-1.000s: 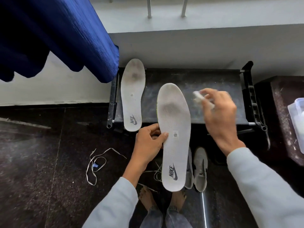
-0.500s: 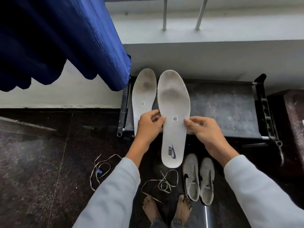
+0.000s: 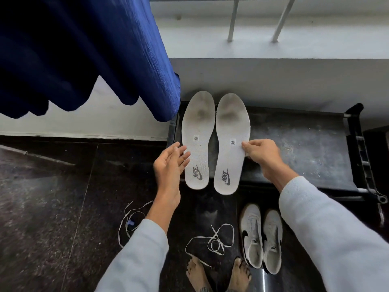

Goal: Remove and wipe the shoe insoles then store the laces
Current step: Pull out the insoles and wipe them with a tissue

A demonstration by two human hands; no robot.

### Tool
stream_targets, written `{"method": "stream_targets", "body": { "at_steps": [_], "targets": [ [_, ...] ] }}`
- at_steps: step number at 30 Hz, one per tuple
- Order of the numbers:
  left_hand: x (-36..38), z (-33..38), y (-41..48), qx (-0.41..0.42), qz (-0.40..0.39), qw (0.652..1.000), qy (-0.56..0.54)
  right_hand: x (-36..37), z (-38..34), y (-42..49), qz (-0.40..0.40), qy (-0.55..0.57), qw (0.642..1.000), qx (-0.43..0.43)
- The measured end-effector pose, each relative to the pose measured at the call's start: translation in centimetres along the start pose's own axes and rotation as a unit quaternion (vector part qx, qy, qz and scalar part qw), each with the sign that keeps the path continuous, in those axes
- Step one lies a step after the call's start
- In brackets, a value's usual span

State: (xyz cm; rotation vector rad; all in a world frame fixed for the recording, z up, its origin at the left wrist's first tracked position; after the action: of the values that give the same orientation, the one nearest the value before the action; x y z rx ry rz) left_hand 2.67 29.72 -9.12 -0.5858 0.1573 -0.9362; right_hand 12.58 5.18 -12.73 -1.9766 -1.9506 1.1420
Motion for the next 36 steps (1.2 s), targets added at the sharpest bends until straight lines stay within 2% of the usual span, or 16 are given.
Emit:
{"method": "stream_targets", "body": {
  "at_steps": [10, 13, 15, 17, 19, 22, 25, 27, 31, 36],
  "targets": [
    [0.1, -0.4, 0.7, 0.011, -0.020, 0.999, 0.023, -0.8, 0.6, -0.4, 0.083, -0.017, 0.996, 0.006],
    [0.1, -0.3, 0.7, 0.014, -0.018, 1.000, 0.022, -1.8, -0.3, -2.0, 0.144, -0.073, 0.986, -0.047],
    [0.1, -0.3, 0.6, 0.013, -0.015, 1.000, 0.021, -3.0, -1.2, -3.5, 0.211, -0.111, 0.965, -0.111],
    [0.2, -0.2, 0.7, 0.016, -0.010, 1.000, 0.023, -3.9, -2.2, -5.5, 0.267, -0.108, 0.940, -0.181],
    [0.2, -0.1, 0.7, 0.024, 0.000, 0.999, 0.033, -3.9, -2.9, -7.7, 0.288, -0.079, 0.924, -0.237],
    [0.0, 0.3, 0.6, 0.045, 0.019, 0.996, 0.072, -2.0, -3.4, -9.0, 0.249, -0.014, 0.935, -0.252],
    [0.0, 0.2, 0.8, 0.045, 0.024, 0.993, 0.103, 1.6, -2.9, -7.7, 0.113, 0.064, 0.977, -0.167],
    [0.0, 0.1, 0.7, 0.041, 0.025, 0.992, 0.120, 3.5, -2.4, -7.1, 0.051, 0.080, 0.988, -0.124],
    [-0.5, -0.3, -0.8, 0.055, 0.050, 0.983, 0.167, 4.9, -1.9, -6.5, 0.032, 0.058, 0.993, -0.099],
    [-2.3, -2.8, -3.2, 0.035, 0.128, 0.975, 0.176, 5.5, -1.5, -6.0, 0.039, 0.043, 0.995, -0.080]
  ]
}}
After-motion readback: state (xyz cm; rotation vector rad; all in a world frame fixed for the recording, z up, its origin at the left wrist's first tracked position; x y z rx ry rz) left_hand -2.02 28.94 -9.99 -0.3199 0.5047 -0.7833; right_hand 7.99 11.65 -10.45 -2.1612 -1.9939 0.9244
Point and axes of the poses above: each hand's wrist, its own y-axis towards the middle knuckle, its own x-axis out of the palm, z = x × y, the point moved 6 cm from there along y, towards the middle knuckle, and after that the axes turned 3 degrees about -z, right-handed, at the moved point
